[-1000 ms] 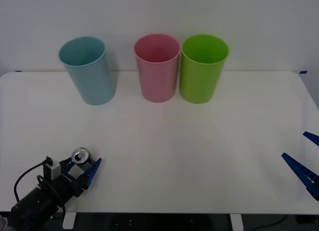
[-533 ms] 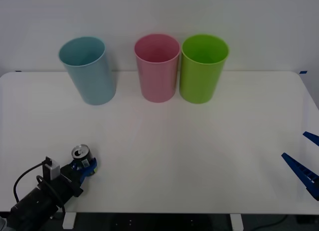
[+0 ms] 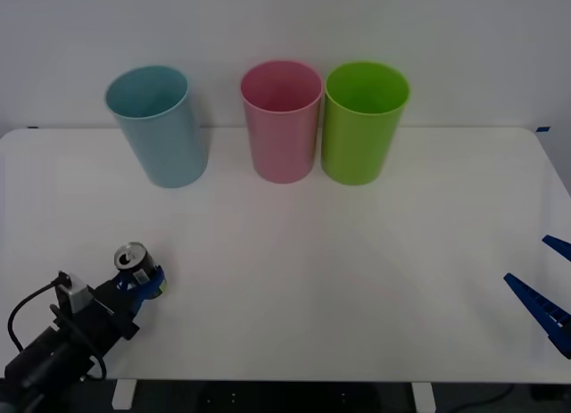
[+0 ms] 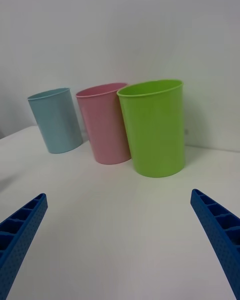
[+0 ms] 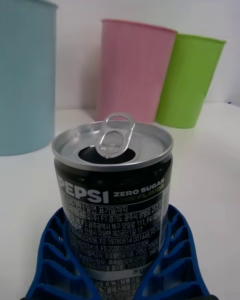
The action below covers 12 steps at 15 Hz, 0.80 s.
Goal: Grasp the object on the table and drop it into the matching bin: aluminum can to the light blue bin, PET bottle to the pink bin.
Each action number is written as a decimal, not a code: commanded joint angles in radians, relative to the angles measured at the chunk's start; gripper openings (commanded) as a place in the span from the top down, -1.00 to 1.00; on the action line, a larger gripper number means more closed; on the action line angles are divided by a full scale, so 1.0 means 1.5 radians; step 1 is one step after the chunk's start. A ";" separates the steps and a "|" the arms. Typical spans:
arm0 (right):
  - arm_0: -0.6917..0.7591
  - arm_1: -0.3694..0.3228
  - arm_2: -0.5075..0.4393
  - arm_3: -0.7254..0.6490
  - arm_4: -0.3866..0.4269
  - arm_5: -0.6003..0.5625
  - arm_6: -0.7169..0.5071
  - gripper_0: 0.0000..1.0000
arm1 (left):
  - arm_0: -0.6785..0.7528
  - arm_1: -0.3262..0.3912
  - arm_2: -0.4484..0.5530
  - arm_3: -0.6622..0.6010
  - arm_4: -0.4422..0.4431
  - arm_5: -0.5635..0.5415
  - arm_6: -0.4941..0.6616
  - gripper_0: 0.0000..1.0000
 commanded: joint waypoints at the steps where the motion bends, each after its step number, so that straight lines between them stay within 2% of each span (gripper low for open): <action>1: 0.000 0.000 0.000 0.000 0.000 0.000 0.000 -1.00 | 0.002 -0.001 0.012 -0.037 0.013 0.001 0.011 1.00; 5: 0.000 0.000 0.000 0.000 0.000 0.000 0.000 -1.00 | -0.005 -0.001 -0.010 -0.119 0.015 0.053 0.033 1.00; 8: 0.000 0.000 0.000 0.000 0.000 0.000 0.000 -1.00 | -0.020 0.000 -0.019 -0.188 0.015 0.070 0.120 1.00; 12: 0.000 0.000 0.000 0.000 0.000 0.000 0.000 -1.00 | -0.023 0.000 0.013 -0.265 0.014 0.109 0.231 1.00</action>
